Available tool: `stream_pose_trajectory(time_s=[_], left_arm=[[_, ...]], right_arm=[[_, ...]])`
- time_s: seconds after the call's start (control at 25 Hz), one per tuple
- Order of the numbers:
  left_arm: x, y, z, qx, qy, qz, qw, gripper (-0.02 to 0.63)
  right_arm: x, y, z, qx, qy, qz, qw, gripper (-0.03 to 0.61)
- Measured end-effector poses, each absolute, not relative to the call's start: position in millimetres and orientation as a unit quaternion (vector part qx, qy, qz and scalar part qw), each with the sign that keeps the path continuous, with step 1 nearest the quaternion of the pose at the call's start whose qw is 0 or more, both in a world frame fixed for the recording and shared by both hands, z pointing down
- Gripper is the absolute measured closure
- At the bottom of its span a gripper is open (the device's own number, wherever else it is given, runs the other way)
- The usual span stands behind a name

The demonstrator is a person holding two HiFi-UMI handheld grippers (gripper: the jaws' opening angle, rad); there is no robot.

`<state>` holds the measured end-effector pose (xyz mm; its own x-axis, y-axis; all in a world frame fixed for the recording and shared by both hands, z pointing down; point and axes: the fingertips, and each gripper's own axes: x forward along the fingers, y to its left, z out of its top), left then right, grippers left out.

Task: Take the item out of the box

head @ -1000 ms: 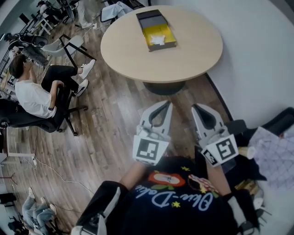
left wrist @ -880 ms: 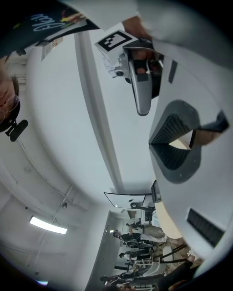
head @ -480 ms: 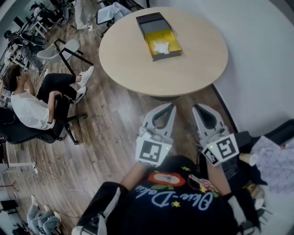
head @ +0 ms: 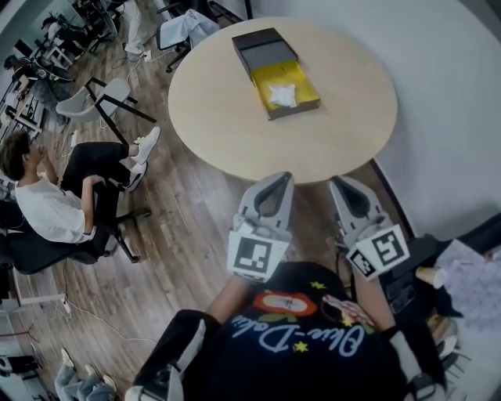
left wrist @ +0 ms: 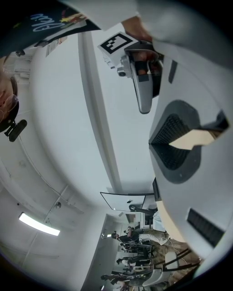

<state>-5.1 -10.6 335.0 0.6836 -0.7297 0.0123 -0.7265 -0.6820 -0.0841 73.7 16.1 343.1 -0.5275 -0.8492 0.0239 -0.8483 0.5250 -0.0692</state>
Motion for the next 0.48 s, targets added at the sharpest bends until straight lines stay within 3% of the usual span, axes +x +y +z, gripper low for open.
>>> stream_pose_trajectory(time_s=[0.48], left_arm=[[-9,-47,350,-0.916,0.402,-0.010,0.004,0.623]], right_arm=[[90,-20,353,-0.515,0.855,-0.044,-0.032,0.581]])
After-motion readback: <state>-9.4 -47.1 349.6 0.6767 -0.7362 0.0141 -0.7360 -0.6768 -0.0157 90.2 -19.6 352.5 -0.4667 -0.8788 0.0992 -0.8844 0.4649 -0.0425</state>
